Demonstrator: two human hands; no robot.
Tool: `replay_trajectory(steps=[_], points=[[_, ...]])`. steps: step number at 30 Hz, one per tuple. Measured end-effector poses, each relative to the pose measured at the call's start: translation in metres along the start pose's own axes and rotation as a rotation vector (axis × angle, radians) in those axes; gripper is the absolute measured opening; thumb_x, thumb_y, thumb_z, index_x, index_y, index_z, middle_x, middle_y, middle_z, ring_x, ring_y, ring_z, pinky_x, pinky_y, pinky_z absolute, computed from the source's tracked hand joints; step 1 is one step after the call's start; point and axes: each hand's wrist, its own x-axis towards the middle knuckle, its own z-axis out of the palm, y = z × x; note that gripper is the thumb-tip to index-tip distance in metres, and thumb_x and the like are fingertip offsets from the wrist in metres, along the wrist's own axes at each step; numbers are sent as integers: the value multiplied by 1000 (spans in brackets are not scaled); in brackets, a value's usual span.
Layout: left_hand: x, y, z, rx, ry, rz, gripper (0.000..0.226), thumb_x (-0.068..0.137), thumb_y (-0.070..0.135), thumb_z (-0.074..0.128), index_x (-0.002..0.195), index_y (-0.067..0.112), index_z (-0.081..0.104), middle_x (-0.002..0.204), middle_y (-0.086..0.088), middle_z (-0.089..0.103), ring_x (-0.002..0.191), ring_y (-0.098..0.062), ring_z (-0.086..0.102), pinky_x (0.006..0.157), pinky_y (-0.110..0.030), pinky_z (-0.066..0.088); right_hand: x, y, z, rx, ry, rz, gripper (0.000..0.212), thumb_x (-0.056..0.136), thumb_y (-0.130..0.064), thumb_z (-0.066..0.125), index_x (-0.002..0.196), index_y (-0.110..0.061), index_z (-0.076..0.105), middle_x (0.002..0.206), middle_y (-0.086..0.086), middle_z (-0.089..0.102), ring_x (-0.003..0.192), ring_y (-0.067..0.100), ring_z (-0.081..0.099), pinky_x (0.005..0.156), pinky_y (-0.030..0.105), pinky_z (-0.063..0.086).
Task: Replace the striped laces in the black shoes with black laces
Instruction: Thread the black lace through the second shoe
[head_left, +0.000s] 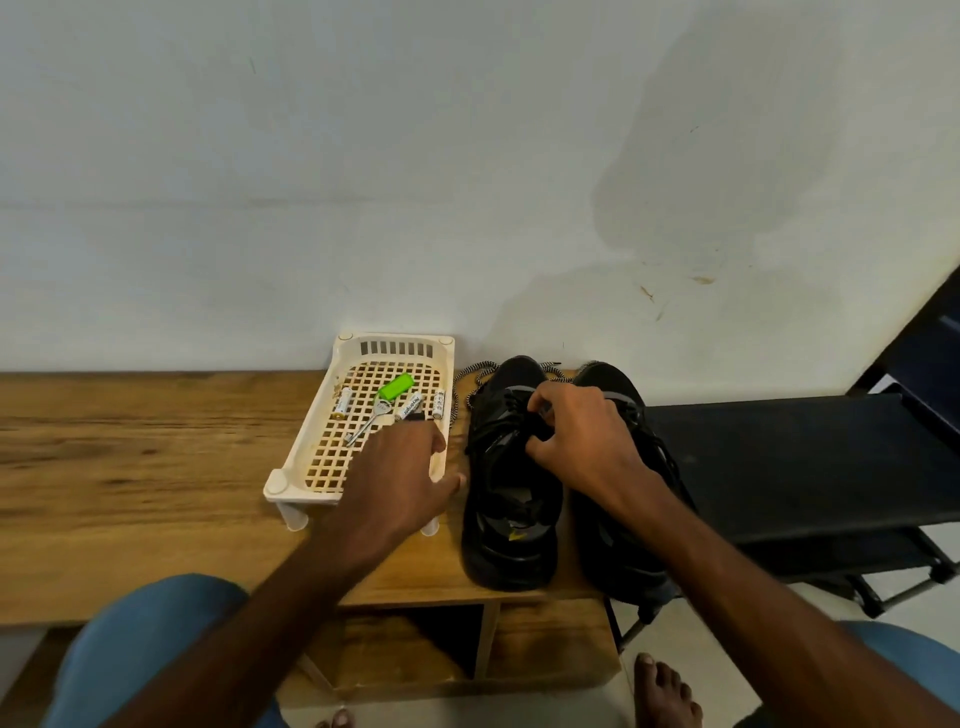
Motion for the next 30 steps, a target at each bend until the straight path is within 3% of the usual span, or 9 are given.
replay_trajectory(steps=[2,14,24,27,30], points=[[-8,1,6,52,-29,-35,55,83,47,79,129,23,63,122,4,68,107,-16,65,90,-30,53,-1,0,-2,-7,-6,-2,41,86,-26,79,124,-20,65,108,0,69,99,20,67,84,33,58],[-7,6,15,146,32,-6,53,86,50,74,130,23,63,119,4,71,106,-15,68,88,-31,56,-3,2,-6,-4,-80,-32,42,87,-23,77,127,-20,64,112,1,69,103,20,67,91,38,59],[-10,8,14,122,143,-11,46,86,59,70,119,27,70,114,6,71,100,-14,67,77,-23,44,4,9,-16,23,-166,-55,43,86,-35,81,124,-24,65,112,-3,68,99,14,66,90,34,58],[5,19,8,128,235,21,31,92,50,66,110,25,74,106,3,73,94,-15,67,72,-24,43,10,19,-28,146,-220,-38,38,86,-40,81,119,-26,70,106,-6,71,93,6,67,80,22,55],[39,34,8,35,255,93,16,94,30,67,100,20,76,96,-1,73,91,-18,66,70,-28,48,15,29,-37,260,-150,-27,20,92,-37,75,108,-25,75,96,-9,73,84,4,69,74,24,59]])
